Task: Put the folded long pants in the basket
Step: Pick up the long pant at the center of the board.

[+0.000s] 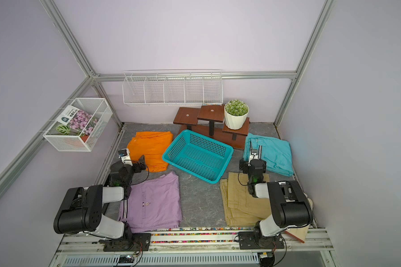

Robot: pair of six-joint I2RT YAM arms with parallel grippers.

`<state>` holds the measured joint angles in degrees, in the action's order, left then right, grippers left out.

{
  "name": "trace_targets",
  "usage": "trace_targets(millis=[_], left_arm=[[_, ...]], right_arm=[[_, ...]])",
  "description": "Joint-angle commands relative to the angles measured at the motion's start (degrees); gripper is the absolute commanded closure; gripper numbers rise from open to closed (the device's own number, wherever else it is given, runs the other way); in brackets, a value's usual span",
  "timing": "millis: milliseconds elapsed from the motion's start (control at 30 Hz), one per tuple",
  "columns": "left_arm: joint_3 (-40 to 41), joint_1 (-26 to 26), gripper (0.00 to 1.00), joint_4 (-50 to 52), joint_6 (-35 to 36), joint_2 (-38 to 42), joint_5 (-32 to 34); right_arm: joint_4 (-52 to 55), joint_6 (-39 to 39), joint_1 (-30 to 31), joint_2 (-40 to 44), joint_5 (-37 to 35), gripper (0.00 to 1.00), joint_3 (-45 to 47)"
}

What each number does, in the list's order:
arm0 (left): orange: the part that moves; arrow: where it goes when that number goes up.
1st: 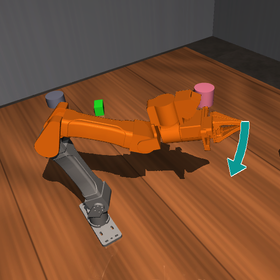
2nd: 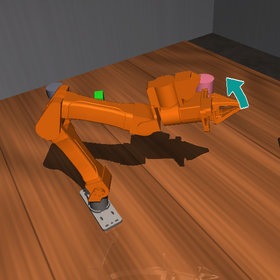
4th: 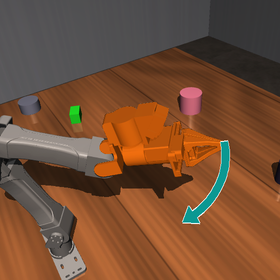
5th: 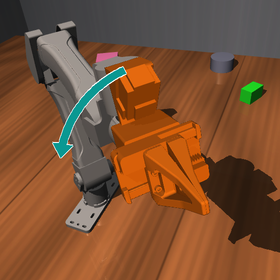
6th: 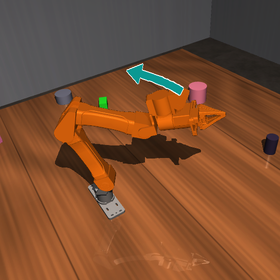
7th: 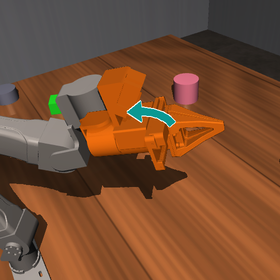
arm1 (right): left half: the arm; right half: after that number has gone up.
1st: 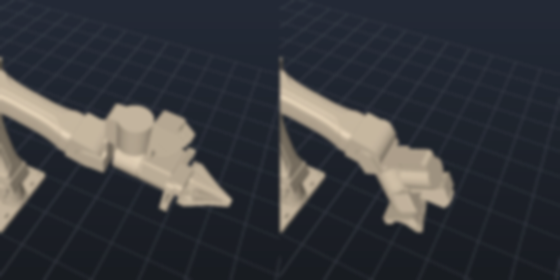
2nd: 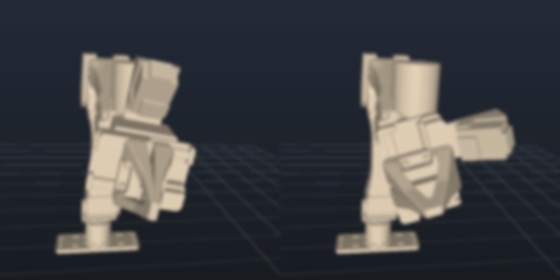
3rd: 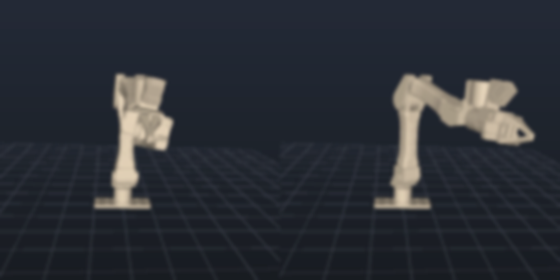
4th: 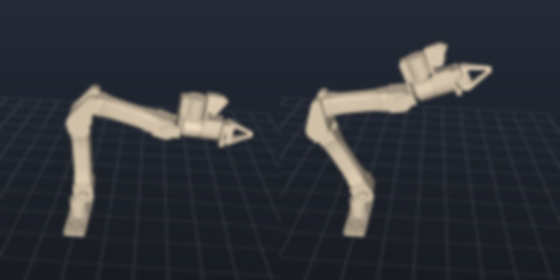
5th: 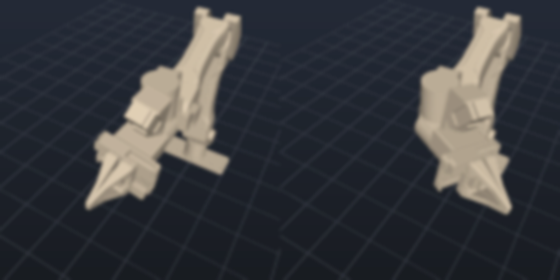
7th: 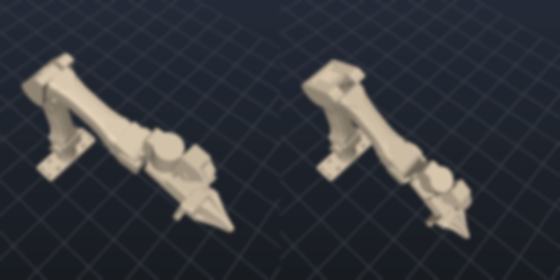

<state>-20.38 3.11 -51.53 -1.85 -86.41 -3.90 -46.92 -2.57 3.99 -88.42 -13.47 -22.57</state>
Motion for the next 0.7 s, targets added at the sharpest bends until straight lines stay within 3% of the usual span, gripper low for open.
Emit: trace_targets(millis=[0,267,367,467,600,667], left_arm=[[-0.9,-0.3,0.00,0.7,0.3,0.0,0.5],[-0.9,-0.5,0.00,0.5,0.6,0.1,0.3],[-2.8,-0.8,0.00,5.1,1.9,2.0,-1.2],[-7.1,-1.4,0.00,17.2,0.3,7.7,3.4],[-12.1,-1.5,0.00,31.8,-11.2,15.1,13.1],[-18.0,-1.5,0.00,43.7,-12.1,18.3,11.1]], right_arm=[[0.8,-0.2,0.0,1.2,-0.6,0.01,-0.7],[-1.9,2.5,0.5,4.5,0.1,0.01,0.9],[18.1,0.9,3.9,14.1,-8.5,0.01,-5.3],[28.3,-7.7,3.8,21.3,-7.4,0.01,-8.5],[40.5,-13.4,3.7,28.2,-5.6,0.01,-12.2],[48.2,-16.7,3.7,29.9,-7.4,0.02,-14.8]])
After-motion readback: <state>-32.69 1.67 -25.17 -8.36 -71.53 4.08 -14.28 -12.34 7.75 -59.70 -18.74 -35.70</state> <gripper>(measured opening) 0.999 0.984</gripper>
